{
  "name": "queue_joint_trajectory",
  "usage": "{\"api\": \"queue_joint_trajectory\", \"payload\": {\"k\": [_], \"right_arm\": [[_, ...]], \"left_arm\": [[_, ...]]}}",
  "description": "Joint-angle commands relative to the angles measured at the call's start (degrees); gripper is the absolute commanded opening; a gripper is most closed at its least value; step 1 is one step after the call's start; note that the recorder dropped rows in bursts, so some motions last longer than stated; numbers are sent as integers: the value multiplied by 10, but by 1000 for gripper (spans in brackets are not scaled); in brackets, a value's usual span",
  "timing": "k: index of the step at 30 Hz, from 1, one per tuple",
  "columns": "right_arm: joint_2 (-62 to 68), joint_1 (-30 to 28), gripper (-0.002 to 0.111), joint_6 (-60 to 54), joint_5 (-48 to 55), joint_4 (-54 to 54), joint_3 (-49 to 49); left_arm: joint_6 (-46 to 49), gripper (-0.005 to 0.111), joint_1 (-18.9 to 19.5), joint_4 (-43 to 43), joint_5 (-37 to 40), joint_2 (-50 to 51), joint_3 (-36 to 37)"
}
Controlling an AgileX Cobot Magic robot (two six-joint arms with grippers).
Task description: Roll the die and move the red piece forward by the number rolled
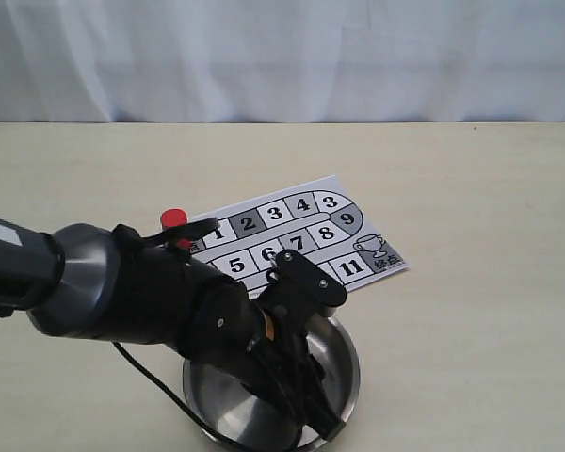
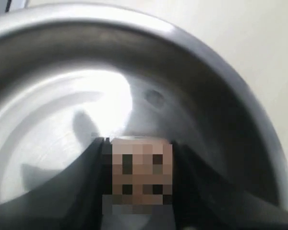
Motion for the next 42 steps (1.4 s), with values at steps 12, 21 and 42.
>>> {"api": "queue_joint_trajectory", "payload": {"k": [12,21,42], "right_arm": [[-3,1,4,-2,0,0,2],[-3,1,4,-2,0,0,2],[-3,1,4,-2,0,0,2]], "left_arm": [[-79,0,113,69,88,-145,-3],[-124,0,264,161,172,-156,-3],[-233,36,322,158,128,-140,-2]]}}
